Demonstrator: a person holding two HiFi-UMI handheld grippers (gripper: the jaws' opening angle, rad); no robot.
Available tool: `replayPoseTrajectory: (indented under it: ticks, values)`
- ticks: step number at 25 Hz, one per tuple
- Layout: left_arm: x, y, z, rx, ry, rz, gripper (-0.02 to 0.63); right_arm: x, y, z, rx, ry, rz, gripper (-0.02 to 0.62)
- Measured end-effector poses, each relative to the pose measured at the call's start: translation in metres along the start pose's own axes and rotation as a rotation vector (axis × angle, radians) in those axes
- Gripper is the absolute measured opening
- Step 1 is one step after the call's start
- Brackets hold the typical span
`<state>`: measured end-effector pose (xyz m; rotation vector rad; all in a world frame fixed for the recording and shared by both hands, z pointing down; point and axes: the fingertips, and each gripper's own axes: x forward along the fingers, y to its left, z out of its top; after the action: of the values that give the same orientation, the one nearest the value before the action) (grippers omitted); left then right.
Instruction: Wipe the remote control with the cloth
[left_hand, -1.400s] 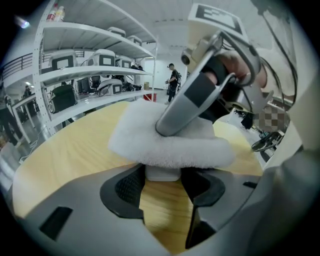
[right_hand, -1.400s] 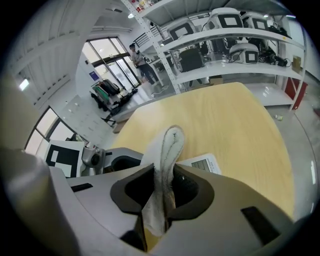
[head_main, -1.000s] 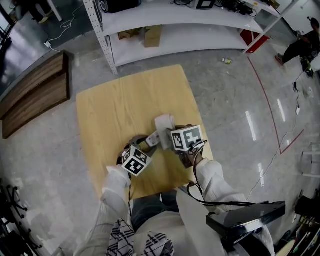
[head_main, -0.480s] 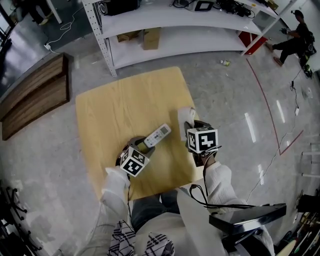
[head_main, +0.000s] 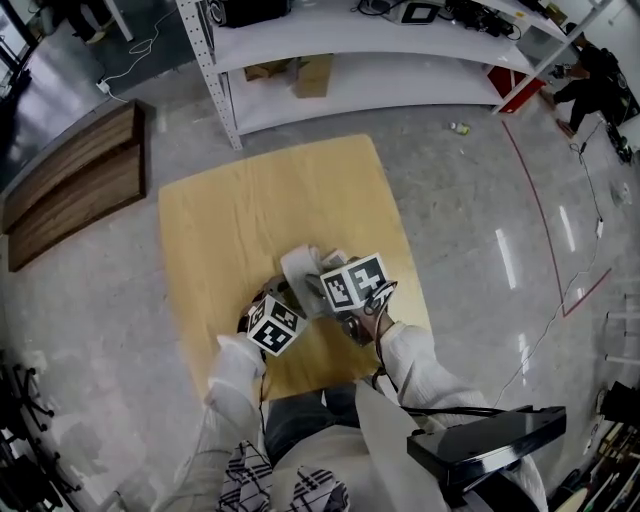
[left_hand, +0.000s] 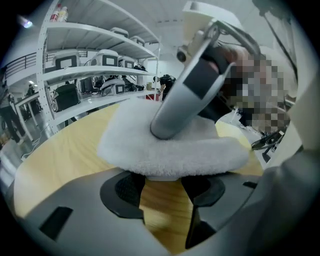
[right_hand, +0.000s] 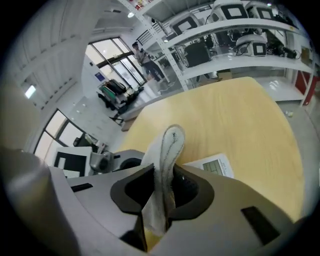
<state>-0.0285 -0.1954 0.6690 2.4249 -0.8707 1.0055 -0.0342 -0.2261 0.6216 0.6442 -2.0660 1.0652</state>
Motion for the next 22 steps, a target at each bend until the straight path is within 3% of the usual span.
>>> replayPoseTrajectory:
  ticks: [5, 14, 22]
  values:
    - [-0.001, -0.003, 0.001, 0.003, -0.007, -0.001, 0.227, -0.004, -0.02, -0.001, -0.031, -0.001, -0.091, 0.089]
    - [-0.003, 0.0, -0.004, 0.007, -0.009, -0.008, 0.227, -0.024, -0.056, 0.004, 0.054, -0.054, -0.16, 0.089]
    - [0.0, 0.005, -0.005, -0.019, -0.015, 0.009, 0.227, -0.063, -0.1, 0.006, 0.162, -0.168, -0.235, 0.089]
